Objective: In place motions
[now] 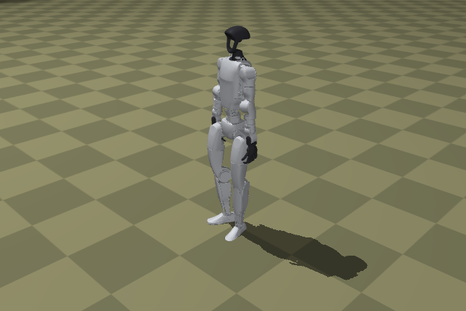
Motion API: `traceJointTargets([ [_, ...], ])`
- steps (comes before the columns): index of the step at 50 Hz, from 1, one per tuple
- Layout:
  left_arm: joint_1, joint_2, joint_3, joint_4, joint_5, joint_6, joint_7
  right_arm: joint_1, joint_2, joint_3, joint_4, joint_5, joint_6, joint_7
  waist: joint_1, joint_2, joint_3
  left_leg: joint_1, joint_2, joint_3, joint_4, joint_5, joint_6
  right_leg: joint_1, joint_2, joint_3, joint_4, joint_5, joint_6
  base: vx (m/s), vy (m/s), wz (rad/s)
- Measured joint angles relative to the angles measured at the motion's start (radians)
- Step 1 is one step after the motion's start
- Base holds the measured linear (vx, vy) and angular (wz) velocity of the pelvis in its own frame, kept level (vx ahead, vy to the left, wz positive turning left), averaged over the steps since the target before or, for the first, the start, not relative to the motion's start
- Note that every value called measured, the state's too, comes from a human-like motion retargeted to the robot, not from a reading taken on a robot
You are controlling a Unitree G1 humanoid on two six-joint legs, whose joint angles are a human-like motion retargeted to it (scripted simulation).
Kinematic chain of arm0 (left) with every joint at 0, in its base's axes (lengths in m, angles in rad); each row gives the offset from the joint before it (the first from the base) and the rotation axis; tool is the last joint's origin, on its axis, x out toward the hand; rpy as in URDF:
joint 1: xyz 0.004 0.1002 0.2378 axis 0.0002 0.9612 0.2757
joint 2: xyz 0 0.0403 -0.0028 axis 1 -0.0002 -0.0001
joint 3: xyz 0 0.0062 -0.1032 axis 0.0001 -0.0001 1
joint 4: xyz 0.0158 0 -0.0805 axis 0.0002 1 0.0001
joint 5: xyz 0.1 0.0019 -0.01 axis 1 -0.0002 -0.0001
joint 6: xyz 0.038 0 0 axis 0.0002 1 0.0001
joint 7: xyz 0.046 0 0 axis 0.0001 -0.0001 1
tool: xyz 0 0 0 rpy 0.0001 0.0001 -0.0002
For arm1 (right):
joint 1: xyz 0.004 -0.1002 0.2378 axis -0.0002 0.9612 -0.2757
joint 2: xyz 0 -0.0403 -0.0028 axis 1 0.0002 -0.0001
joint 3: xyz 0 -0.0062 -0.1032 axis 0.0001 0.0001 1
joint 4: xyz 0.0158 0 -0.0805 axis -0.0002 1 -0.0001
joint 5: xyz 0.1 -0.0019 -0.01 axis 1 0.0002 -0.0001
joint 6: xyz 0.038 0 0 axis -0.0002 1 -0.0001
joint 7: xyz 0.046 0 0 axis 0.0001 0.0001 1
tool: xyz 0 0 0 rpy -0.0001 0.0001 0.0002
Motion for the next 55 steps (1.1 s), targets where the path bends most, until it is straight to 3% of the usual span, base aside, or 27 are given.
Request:
traceJointTargets([
  [8,-0.068,0.008,-0.052,-0.087,0.006,0.000,-0.011,0.012,-0.025,-0.015,0.036,0.022,0.000,-0.010,0.043,-0.011,0.043,-0.080,-0.015,-0.082,0.051,0.057,0.012,0.021,-0.033,-0.120,0.053,-0.067,-0.006,-0.05,0.05,0.99],
  [12,-0.123,0.001,-0.082,-0.114,0.009,-0.009,-0.018,0.039,-0.046,-0.036,0.049,0.019,-0.002,-0.013,0.106,-0.035,0.056,-0.140,-0.041,-0.109,0.072,0.036,0.022,0.044,-0.069,-0.229,0.058,-0.097,0.007,-0.07,0.10,1.83],
  [17,-0.157,-0.010,-0.121,-0.125,0.011,-0.030,-0.026,0.084,-0.066,-0.053,0.048,-0.020,-0.005,-0.022,0.134,-0.073,0.047,-0.161,-0.006,0.145,0.048,-0.051,0.078,0.073,-0.126,-0.441,0.058,-0.131,0.046,-0.03,0.13,2.79],
  [21,-0.154,0.004,-0.120,-0.102,0.009,-0.053,0.008,0.103,-0.066,-0.080,0.037,-0.051,-0.006,-0.041,0.106,-0.083,0.026,-0.143,0.046,0.433,0.037,-0.106,0.058,0.098,-0.144,-0.621,0.050,-0.145,0.088,0.03,0.11,3.14],
  [24,-0.145,0.019,-0.091,-0.052,-0.007,-0.059,0.057,0.118,-0.069,-0.108,0.028,-0.040,-0.006,-0.049,0.086,-0.071,0.014,-0.149,0.041,0.496,0.022,-0.086,0.050,0.128,-0.128,-0.744,0.041,-0.146,0.116,0.12,0.11,3.09],
  [27,-0.128,0.028,-0.032,-0.013,-0.028,-0.054,0.085,0.109,-0.079,-0.121,0.024,-0.013,0.001,-0.057,0.111,-0.064,0.019,-0.163,0.015,0.446,-0.004,-0.016,0.047,0.156,-0.115,-0.802,0.043,-0.143,0.139,0.13,0.16,1.87],
  [35,0.026,0.047,0.147,0.011,-0.084,-0.049,0.077,0.017,-0.074,-0.124,-0.094,0.000,0.007,-0.072,0.212,-0.072,0.036,-0.159,-0.028,0.372,-0.041,0.132,0.047,0.189,-0.130,-0.837,0.071,-0.134,0.166,0.16,0.15,0.38],
  [48,0.171,0.005,0.177,-0.015,-0.007,-0.043,0.043,-0.043,0.025,-0.034,-0.324,0.125,-0.051,-0.011,0.238,-0.089,0.028,-0.121,-0.069,0.408,-0.058,0.079,0.075,0.202,-0.163,-0.824,0.079,-0.089,0.177,0.16,0.09,-0.14],
  [55,0.085,0.005,0.147,-0.051,-0.072,-0.043,0.019,-0.006,0.001,-0.014,-0.235,-0.002,-0.037,-0.033,0.225,-0.045,0.040,-0.071,-0.056,0.326,-0.072,0.057,0.094,0.257,-0.170,-0.804,0.193,0.039,0.093,0.24,0.12,0.44],
])
